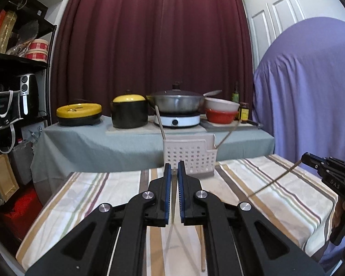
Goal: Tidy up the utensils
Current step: 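Lift both held chopsticks and carry them over the white basket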
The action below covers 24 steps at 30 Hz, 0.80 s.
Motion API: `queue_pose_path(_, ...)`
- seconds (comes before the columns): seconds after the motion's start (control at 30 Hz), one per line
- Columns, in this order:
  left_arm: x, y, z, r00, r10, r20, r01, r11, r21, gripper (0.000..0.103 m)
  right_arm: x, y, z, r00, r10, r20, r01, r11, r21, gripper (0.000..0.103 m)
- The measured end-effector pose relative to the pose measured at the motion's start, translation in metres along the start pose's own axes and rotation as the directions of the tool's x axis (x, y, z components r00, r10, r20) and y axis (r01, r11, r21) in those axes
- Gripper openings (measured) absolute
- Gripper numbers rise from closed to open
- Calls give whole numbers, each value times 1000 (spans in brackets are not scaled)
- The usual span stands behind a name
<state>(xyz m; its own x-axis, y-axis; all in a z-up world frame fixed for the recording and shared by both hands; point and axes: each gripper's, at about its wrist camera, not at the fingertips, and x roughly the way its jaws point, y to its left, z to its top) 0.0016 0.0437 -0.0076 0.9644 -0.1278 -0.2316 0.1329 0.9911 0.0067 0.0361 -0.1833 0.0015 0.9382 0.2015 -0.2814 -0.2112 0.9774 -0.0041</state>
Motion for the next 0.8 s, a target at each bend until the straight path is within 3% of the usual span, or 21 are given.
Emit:
queue_pose_path(0.3, 7, 3, 28, 1000, 8, 29, -8, 1000, 3, 7, 14, -3, 26, 1000, 0, 1, 0, 1000, 5, 6)
queue_pose_path(0.8, 26, 13, 64, 998, -27, -51, 24, 998, -52, 7, 45, -3, 73, 998, 27, 56, -26, 999, -19, 6)
